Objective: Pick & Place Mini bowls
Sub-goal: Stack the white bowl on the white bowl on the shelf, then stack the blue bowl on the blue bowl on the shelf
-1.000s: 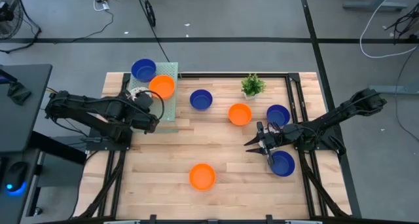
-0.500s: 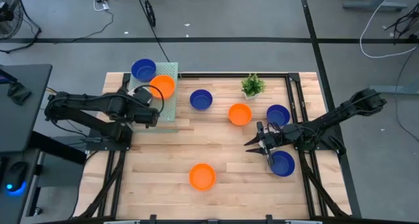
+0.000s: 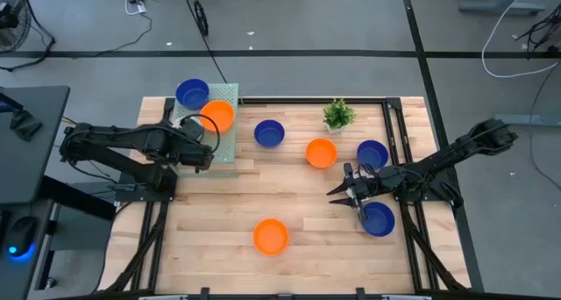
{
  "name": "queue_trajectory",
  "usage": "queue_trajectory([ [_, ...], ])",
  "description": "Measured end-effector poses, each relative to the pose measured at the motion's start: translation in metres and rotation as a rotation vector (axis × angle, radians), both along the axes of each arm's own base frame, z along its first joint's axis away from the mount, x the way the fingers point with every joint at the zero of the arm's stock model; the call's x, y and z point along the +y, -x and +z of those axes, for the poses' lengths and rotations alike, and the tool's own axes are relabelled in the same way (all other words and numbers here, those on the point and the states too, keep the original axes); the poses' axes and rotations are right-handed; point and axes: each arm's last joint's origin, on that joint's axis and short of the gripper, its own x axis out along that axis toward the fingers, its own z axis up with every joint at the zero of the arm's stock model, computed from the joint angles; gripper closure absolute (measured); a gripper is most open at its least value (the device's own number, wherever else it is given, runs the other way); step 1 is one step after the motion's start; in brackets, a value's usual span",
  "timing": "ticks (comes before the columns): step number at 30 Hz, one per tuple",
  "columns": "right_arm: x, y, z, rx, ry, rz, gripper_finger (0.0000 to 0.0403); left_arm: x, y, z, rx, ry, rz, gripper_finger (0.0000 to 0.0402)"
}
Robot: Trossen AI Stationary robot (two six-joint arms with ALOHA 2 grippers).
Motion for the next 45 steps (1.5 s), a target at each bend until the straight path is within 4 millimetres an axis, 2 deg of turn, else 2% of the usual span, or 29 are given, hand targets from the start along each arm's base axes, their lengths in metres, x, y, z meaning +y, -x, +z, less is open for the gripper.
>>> queue_trajectory([
  [18, 0.000, 0.000, -0.001, 0.006, 0.002, 0.000, 0.0289, -0.017, 0.000, 0.001, -0.085, -0.054, -0.026, 0.0398],
  [23, 0.000, 0.000, -0.001, 0.004, 0.007, 0.000, 0.0289, -0.027, -0.012, 0.006, -0.229, -0.157, -0.099, 0.0399],
  [26, 0.000, 0.000, 0.000, 0.001, 0.011, 0.001, 0.0289, -0.039, -0.034, 0.013, -0.363, -0.183, -0.227, 0.0398],
  [31, 0.000, 0.000, 0.000, -0.003, 0.011, -0.002, 0.0289, -0.073, -0.090, 0.017, -0.513, -0.264, -0.498, 0.0399],
  [35, 0.000, 0.000, 0.000, -0.003, 0.011, -0.002, 0.0289, -0.091, -0.141, -0.009, -0.521, -0.310, -0.614, 0.0398],
  [37, 0.000, 0.000, 0.000, -0.006, 0.010, -0.002, 0.0289, -0.090, -0.163, -0.028, -0.508, -0.323, -0.601, 0.0397],
  [40, 0.000, 0.000, 0.000, -0.006, 0.010, -0.001, 0.0289, -0.079, -0.190, -0.061, -0.452, -0.296, -0.591, 0.0396],
  [45, 0.000, 0.000, 0.000, -0.008, 0.019, 0.000, 0.0289, -0.037, -0.217, -0.105, -0.394, -0.151, -0.530, 0.0395],
])
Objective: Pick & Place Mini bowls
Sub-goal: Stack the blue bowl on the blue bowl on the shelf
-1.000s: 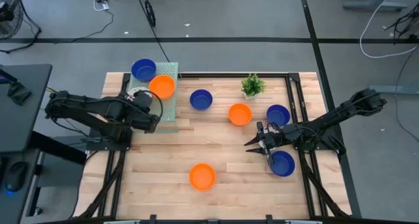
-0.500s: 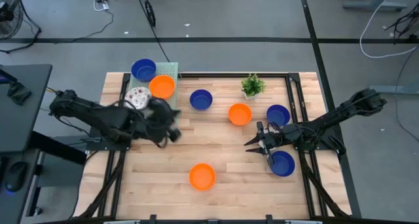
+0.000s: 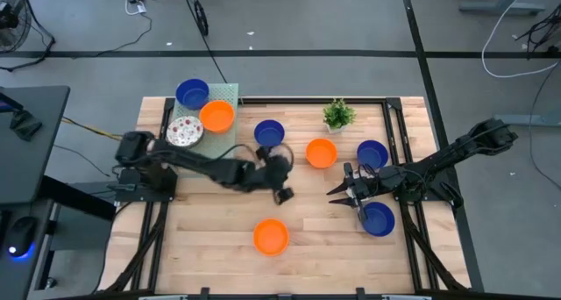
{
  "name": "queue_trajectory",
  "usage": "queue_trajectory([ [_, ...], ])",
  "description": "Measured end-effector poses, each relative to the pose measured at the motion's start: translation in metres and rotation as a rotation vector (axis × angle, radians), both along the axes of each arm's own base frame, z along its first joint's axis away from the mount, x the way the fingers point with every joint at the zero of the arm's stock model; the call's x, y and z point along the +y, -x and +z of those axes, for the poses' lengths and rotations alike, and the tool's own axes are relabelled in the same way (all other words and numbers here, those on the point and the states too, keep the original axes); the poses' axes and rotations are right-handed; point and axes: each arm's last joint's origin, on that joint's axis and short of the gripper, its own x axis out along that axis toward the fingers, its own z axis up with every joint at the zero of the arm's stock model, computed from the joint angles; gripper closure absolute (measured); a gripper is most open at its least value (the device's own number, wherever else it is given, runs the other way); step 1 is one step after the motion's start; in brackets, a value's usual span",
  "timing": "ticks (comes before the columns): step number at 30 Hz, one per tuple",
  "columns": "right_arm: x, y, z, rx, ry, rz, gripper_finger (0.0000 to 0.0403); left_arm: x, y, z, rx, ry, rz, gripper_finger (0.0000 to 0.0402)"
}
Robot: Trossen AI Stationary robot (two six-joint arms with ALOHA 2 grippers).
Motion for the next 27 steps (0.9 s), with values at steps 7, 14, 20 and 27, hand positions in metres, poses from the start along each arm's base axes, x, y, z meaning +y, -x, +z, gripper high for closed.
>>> queue_trajectory([
  [7, 0.000, 0.000, 0.000, -0.003, 0.016, 0.009, 0.0289, 0.054, -0.014, -0.020, 0.040, 0.053, 0.107, 0.0392],
  [14, 0.000, 0.000, 0.000, -0.002, 0.017, 0.007, 0.0289, 0.092, -0.012, -0.023, 0.066, 0.129, 0.195, 0.0322],
  [20, 0.000, 0.000, 0.000, -0.002, 0.017, 0.005, 0.0289, 0.109, -0.006, -0.026, 0.101, 0.140, 0.255, 0.0241],
  [27, 0.000, 0.000, 0.000, -0.002, 0.017, 0.005, 0.0289, 0.116, -0.007, -0.040, 0.153, 0.143, 0.276, 0.0218],
])
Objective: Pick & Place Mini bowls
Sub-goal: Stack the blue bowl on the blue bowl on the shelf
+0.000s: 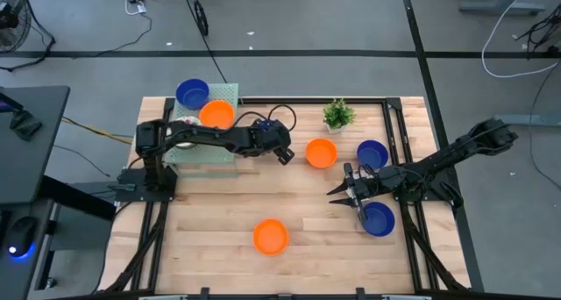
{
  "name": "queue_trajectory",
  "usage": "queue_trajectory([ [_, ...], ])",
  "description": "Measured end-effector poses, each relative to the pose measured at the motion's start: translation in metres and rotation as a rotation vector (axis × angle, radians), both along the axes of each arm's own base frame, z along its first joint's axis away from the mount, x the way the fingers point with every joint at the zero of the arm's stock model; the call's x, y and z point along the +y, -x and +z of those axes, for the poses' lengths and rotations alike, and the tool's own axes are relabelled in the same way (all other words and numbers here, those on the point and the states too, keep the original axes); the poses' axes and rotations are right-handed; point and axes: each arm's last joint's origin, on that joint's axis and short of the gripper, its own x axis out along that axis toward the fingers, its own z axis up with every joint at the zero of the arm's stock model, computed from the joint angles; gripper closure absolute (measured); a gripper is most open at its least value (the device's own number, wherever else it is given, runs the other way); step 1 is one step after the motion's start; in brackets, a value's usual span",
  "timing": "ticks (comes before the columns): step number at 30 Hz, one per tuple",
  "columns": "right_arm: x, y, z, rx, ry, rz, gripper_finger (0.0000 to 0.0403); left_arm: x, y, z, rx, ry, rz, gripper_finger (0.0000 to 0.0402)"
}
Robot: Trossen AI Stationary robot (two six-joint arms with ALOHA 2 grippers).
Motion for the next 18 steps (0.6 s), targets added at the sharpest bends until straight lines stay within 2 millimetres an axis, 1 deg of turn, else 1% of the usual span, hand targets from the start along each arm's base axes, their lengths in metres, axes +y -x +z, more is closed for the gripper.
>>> queue_trajectory([
  [3, 0.000, 0.000, 0.000, -0.001, 0.000, 0.000, 0.0289, 0.002, 0.000, -0.016, 0.064, 0.017, 0.001, 0.0223],
  [5, 0.000, 0.000, -0.001, 0.005, 0.002, 0.000, 0.0289, 0.003, -0.002, -0.022, 0.071, 0.020, 0.000, 0.0227],
  [10, 0.000, 0.000, 0.000, 0.002, 0.001, 0.000, 0.0289, 0.006, -0.003, -0.029, 0.076, 0.035, -0.001, 0.0237],
  [13, 0.000, 0.000, 0.000, 0.004, 0.002, 0.000, 0.0289, 0.010, -0.002, -0.030, 0.077, 0.057, -0.002, 0.0245],
  [18, 0.000, 0.000, -0.001, 0.007, 0.003, 0.000, 0.0289, 0.013, -0.002, -0.033, 0.078, 0.085, -0.013, 0.0277],
])
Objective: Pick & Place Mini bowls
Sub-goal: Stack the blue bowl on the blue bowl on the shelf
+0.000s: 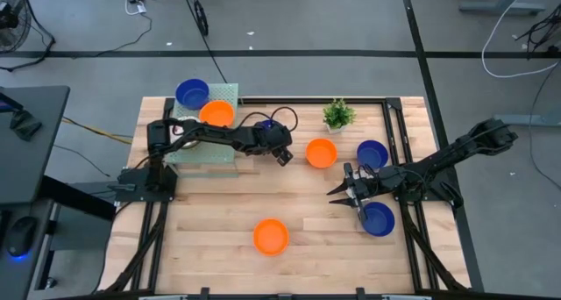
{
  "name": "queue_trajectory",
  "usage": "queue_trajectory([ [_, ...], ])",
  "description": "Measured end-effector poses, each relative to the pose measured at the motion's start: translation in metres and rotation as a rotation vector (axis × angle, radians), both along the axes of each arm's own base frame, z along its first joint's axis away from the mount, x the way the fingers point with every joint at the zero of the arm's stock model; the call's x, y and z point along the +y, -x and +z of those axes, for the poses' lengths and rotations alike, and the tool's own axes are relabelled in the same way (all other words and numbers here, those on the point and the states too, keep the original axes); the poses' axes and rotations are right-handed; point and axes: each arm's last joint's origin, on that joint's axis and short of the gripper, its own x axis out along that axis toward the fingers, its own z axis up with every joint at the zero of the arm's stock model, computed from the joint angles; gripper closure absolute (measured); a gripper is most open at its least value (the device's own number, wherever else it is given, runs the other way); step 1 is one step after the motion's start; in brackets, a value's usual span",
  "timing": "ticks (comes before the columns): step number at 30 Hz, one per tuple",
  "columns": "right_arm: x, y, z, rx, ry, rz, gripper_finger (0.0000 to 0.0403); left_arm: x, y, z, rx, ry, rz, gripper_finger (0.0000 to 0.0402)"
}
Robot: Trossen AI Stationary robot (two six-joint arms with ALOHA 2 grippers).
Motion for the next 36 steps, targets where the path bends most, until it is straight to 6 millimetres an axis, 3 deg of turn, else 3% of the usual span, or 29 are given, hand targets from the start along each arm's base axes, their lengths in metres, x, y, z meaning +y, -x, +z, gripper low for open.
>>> queue_trajectory([
  [9, 0.000, 0.000, 0.000, 0.000, 0.000, 0.000, 0.0289, -0.002, -0.001, 0.000, -0.004, 0.024, -0.029, 0.0387],
  [14, 0.000, 0.000, 0.000, 0.001, 0.000, 0.000, 0.0289, -0.009, -0.003, 0.000, 0.003, 0.029, -0.078, 0.0391],
  [21, 0.000, 0.000, 0.000, 0.002, 0.000, 0.000, 0.0289, -0.039, -0.012, 0.009, 0.008, 0.016, -0.176, 0.0395],
  [26, 0.000, 0.000, 0.000, 0.002, 0.000, 0.000, 0.0289, -0.065, -0.028, 0.042, 0.004, -0.053, -0.251, 0.0397],
  [30, 0.000, 0.000, 0.000, 0.002, 0.000, 0.000, 0.0289, -0.085, -0.035, 0.083, 0.055, -0.143, -0.275, 0.0397],
  [36, 0.000, 0.000, -0.001, 0.008, 0.002, 0.000, 0.0289, -0.103, -0.029, 0.150, 0.124, -0.252, -0.262, 0.0396],
])
